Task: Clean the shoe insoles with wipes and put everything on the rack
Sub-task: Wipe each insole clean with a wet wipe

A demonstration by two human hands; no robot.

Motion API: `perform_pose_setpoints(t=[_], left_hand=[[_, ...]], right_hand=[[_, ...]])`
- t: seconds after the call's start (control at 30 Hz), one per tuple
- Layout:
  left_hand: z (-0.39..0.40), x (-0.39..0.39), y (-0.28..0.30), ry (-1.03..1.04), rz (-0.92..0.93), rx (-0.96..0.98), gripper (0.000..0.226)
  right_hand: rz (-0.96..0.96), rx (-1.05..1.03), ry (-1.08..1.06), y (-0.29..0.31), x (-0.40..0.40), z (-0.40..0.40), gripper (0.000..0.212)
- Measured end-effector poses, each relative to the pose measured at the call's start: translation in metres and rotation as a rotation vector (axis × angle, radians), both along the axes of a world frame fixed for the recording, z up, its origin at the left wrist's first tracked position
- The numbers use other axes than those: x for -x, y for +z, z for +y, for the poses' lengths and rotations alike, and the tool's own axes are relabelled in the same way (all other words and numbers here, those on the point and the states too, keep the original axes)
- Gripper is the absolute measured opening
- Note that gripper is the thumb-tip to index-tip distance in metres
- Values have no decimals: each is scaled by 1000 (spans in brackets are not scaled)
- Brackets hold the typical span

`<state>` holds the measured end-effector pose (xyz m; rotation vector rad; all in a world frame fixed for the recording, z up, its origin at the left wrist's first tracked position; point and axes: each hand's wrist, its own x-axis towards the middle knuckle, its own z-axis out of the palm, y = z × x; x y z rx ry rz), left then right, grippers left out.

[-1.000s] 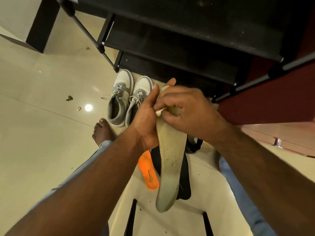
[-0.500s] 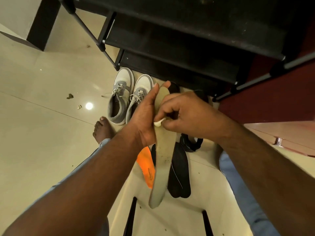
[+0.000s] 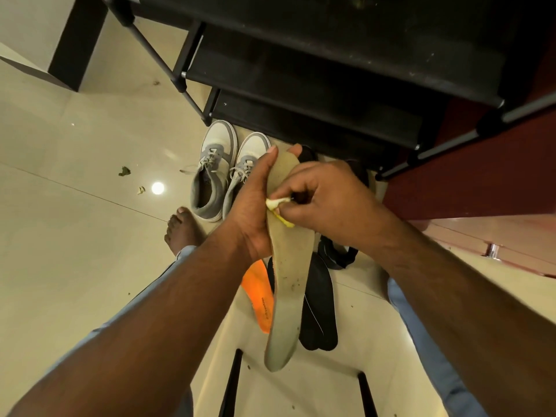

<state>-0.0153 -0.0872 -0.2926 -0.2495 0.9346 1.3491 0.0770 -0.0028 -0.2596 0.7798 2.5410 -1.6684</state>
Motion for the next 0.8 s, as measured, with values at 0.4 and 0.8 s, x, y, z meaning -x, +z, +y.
perform_pose_setpoints(t=[0.4, 0.8], left_hand=[[2, -7, 1, -62, 13, -73, 75], [2, -3, -1, 21, 33, -68, 64]], right_hand=[[63, -285, -278, -9, -6, 19, 17], [-63, 92, -54, 12, -9, 27, 16]])
